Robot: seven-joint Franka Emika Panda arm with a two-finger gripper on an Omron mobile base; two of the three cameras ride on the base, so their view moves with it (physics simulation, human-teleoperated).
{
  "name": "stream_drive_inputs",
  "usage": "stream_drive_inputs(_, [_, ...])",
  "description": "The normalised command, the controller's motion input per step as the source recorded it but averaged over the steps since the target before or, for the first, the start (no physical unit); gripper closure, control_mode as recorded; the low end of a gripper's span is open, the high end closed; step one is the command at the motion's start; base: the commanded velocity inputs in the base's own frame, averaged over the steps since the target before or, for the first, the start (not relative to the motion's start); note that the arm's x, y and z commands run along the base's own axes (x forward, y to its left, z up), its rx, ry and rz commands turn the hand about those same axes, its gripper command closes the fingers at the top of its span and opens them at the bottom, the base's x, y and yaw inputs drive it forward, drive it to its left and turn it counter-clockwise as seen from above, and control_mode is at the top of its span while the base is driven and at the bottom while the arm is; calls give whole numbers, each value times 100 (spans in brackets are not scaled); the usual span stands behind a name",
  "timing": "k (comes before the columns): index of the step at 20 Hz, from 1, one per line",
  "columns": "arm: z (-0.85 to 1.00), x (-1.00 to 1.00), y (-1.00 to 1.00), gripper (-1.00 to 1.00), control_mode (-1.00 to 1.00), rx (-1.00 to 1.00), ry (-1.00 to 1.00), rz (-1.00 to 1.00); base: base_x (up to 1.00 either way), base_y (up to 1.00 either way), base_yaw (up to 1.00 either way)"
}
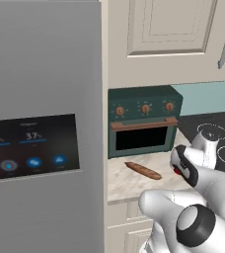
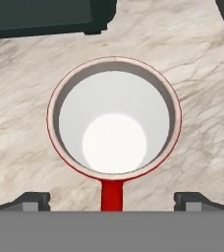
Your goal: Pick the mug from the counter and place it inside the microwave. Then close the microwave.
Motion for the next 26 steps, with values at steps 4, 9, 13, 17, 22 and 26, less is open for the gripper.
stream_drive_inputs(4, [-17,0,0,-100,-100,0,0,0,0,0,0])
stream_drive_inputs(9, [-21,0,0,-100,-100,0,0,0,0,0,0])
stream_drive_inputs(13, [-14,-2,0,-100,-100,0,0,0,0,0,0])
stream_drive_inputs(17, [0,0,0,-100,-100,0,0,0,0,0,0])
stream_drive_inputs(22, [0,0,0,100,-100,0,0,0,0,0,0])
stream_drive_inputs(26, [0,0,0,100,-100,0,0,0,0,0,0])
